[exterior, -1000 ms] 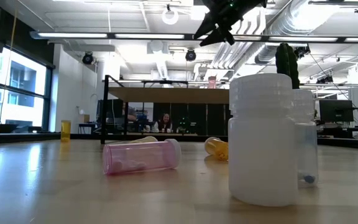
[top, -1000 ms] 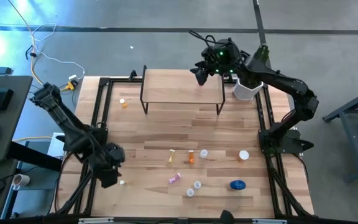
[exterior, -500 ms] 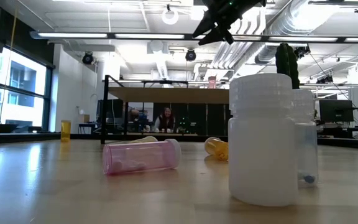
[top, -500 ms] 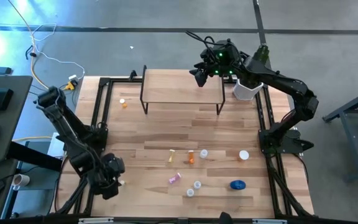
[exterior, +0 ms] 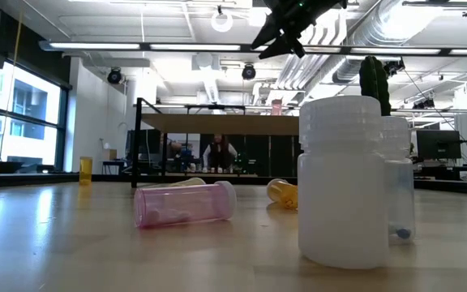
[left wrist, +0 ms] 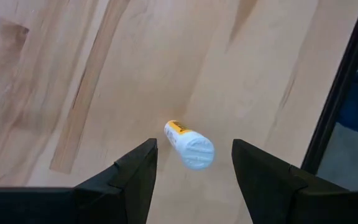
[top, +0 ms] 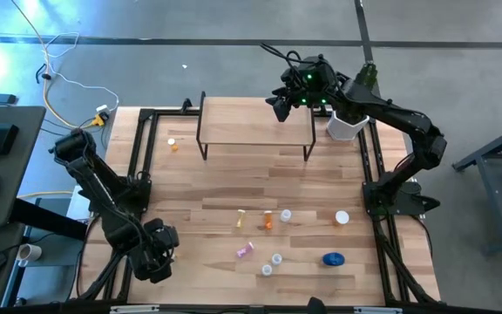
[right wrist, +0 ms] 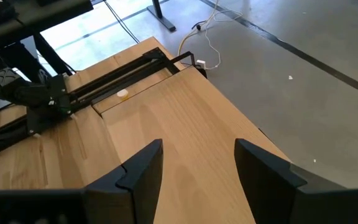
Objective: Pick and place medicine bottles onto shelf by color
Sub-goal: Put the bottom yellow medicine bottle on the shelf
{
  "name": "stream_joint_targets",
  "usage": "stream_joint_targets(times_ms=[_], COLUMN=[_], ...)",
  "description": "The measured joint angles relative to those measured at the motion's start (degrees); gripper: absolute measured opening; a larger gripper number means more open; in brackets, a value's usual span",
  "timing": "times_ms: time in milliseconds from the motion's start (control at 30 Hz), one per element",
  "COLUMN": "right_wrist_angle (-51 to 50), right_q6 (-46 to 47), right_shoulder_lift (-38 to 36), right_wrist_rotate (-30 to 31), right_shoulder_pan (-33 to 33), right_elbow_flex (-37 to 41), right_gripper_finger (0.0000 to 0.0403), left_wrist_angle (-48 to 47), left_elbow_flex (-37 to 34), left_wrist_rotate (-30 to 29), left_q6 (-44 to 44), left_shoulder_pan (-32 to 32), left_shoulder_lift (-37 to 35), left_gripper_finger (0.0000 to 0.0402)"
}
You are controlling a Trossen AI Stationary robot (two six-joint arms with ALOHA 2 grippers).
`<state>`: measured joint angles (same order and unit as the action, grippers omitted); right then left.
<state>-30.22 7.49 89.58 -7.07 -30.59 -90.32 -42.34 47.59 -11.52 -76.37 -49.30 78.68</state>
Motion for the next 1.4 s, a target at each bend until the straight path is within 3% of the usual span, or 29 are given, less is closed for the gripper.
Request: stream_joint_targets(times_ms=[433, 933, 1167, 1400], right_wrist_angle=[-0.02, -0.02, 0.03, 0.32], right_q6=[0.00, 0.00, -0.24, -0.45], right_shoulder_lift=[0.00, 0.00, 0.00, 0.00], right_wrist_rotate=[0.02, 0.02, 0.02, -1.84], right_shoulder_pan=[0.00, 0.00, -0.01, -0.02], right_elbow_flex=[0.00, 0.02, 0.02, 0.02], right_gripper_finger=[0.0190, 0.0190, 0.0190, 0.0190], left_wrist_angle=[-0.01, 0.36, 0.14, -2.32], left_elbow_flex=[0.00, 0.00, 1.19, 4.64], left_wrist_rotate=[-0.91, 1.50, 1.89, 1.85], left_q6=[-0.60, -0.41, 1.12, 9.92], left_shoulder_pan=[0.02, 0.04, 0.64, 4.87], left_shoulder_lift=[2.37, 2.27, 2.31, -0.37], left_gripper_finger=[0.0186, 0.0070, 0.0075, 0.0072])
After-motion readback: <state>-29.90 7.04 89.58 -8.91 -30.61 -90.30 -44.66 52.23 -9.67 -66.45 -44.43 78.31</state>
